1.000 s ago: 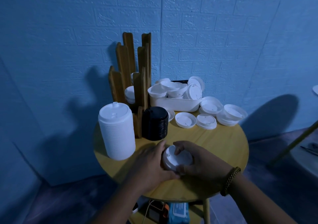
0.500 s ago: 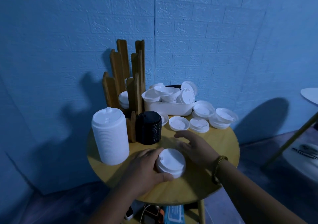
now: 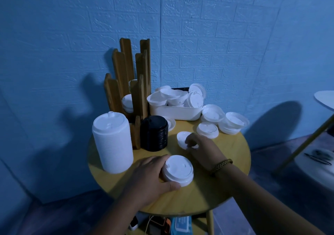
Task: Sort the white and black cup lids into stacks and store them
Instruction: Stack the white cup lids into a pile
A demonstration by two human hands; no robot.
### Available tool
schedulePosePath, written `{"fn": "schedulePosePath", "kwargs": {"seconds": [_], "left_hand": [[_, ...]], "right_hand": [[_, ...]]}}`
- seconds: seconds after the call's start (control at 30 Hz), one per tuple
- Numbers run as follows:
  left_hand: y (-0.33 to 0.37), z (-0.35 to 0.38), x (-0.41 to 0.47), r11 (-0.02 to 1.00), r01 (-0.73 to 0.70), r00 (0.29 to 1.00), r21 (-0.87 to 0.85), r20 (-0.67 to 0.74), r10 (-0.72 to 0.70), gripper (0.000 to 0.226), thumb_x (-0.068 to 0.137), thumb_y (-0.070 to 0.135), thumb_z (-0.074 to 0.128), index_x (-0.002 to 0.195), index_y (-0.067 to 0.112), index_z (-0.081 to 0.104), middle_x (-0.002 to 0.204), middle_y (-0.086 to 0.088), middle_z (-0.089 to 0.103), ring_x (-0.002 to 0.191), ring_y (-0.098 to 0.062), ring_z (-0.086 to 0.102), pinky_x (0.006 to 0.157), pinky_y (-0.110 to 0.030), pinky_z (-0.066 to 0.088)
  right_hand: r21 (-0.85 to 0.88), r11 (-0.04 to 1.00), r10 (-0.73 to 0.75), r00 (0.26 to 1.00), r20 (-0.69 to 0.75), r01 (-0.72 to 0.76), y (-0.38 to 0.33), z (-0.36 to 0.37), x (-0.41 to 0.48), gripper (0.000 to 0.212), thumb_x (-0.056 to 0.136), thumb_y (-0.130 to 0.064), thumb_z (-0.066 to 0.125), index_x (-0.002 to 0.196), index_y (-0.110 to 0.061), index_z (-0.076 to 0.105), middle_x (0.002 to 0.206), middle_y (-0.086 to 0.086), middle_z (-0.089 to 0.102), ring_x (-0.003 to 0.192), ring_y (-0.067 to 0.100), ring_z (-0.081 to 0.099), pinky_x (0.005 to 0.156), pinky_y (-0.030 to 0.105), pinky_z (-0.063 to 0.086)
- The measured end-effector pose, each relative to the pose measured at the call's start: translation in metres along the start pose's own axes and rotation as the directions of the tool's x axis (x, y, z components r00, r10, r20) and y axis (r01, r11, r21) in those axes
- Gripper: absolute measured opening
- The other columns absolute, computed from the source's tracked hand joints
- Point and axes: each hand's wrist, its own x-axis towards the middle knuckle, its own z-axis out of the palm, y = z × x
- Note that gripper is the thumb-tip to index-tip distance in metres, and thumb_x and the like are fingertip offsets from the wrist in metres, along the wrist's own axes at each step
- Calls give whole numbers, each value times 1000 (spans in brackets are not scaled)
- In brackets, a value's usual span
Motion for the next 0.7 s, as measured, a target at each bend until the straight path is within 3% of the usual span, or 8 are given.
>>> {"fn": "schedulePosePath", "kwargs": {"seconds": [0.07, 0.1, 0.17, 0.23, 0.3, 0.4, 0.57, 0.7], "left_hand": [[0, -1, -1, 1000, -2, 1000, -7, -1, 2, 92, 76, 75, 68, 153, 49, 25, 156, 23, 32, 138, -5, 31, 111, -31, 36], [0, -2, -2, 1000, -3, 1000, -11, -1, 3, 93, 76, 75, 69, 154, 48, 25, 156, 23, 32, 138, -5, 31, 110, -32, 36], [2, -3, -4, 1000, -3, 1000, -22, 1, 3, 94, 76, 74, 69, 154, 47, 24, 156, 22, 33, 139, -6, 31, 111, -32, 35], [3, -5, -4, 1000, -3, 1000, -28, 1, 3, 95, 75, 74, 70, 154, 47, 24, 156, 21, 33, 140, -7, 31, 112, -33, 35], [4, -7, -6, 1000, -7, 1000, -29, -2, 7, 96, 75, 74, 70, 155, 46, 25, 156, 20, 34, 141, -8, 30, 114, -34, 34], [5, -9, -6, 999, -8, 1000, -31, 8, 8, 95, 76, 73, 70, 155, 44, 25, 157, 20, 34, 142, -8, 30, 114, -34, 33], [4, -7, -4, 999, 11, 999, -48, 45, -8, 106, 74, 74, 71, 157, 45, 12, 160, 16, 32, 144, -12, 30, 114, -38, 35], [2, -5, -2, 995, 40, 997, -87, 74, -33, 119, 71, 75, 72, 157, 48, -6, 161, 16, 30, 146, -13, 29, 115, -41, 35]], "right_hand": [[304, 950, 111, 987, -115, -72, -8, -10, -11, 23, 92, -9, 66, 104, -27, 59, 96, -9, 64, 90, 7, 61, 75, 11, 46], [510, 856, 192, 969, -158, -86, -10, -14, -15, 25, 93, -5, 64, 105, -26, 58, 95, -5, 63, 90, 11, 61, 75, 14, 50], [880, 460, 352, 934, -61, -116, -16, -22, -21, 28, 96, -1, 58, 116, -20, 57, 98, 6, 62, 90, 21, 62, 78, 30, 57], [971, 119, 378, 914, 150, -209, -18, -24, -29, 35, 97, 2, 52, 126, -17, 58, 99, 13, 62, 85, 24, 62, 75, 37, 59], [936, 60, 376, 876, 301, -347, -19, -23, -35, 36, 97, 3, 49, 124, -15, 63, 99, 17, 65, 79, 23, 63, 65, 32, 59], [872, 195, 423, 841, 337, -448, -18, -17, -39, 28, 101, -6, 47, 117, -13, 69, 115, 17, 70, 93, 28, 66, 74, 37, 58], [463, 815, 281, 937, 209, -348, -25, -18, -44, 26, 92, -47, 63, 113, -33, 63, 116, -8, 60, 104, 13, 60, 90, 35, 55], [270, 940, 156, 966, 204, -208, -28, -11, -47, 43, 89, -47, 66, 127, -32, 55, 122, -14, 54, 107, 6, 56, 91, 29, 53]]}}
